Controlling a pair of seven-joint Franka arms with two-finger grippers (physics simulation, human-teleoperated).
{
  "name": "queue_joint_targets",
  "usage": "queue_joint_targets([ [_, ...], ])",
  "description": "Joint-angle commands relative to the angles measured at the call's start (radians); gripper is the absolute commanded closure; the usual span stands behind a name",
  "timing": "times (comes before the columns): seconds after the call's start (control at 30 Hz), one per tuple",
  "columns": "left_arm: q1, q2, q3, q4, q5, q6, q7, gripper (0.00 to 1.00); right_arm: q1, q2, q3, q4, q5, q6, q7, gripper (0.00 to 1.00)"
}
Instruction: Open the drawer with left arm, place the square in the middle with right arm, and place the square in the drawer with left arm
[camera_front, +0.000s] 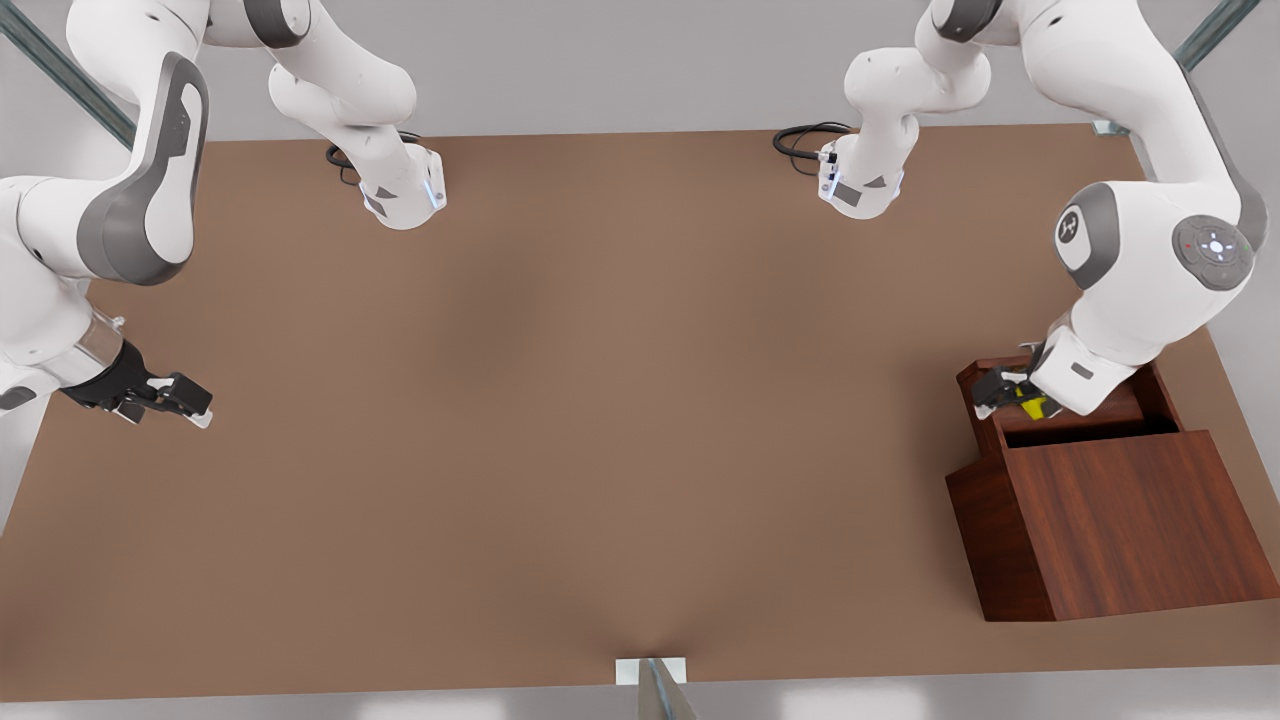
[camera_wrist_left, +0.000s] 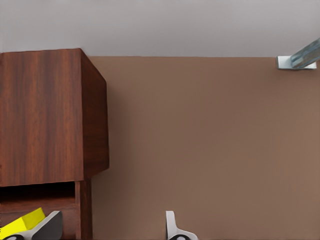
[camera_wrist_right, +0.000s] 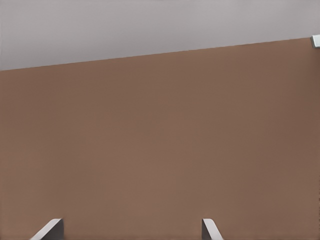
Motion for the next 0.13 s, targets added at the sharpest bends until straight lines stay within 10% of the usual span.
queue_joint_targets([
  [0.0,-0.001,0.001,-0.004,0.0,0.049,0.003,0.0,0.0,0.0,0.0,0.0,0.0,0.0,0.0,0.0,0.0],
  [0.1,0.013,0.001,-0.03,-0.002,0.071,0.009,0.002,0.0,-0.002,0.0,0.0,0.0,0.0,0.0,0.0,0.0],
])
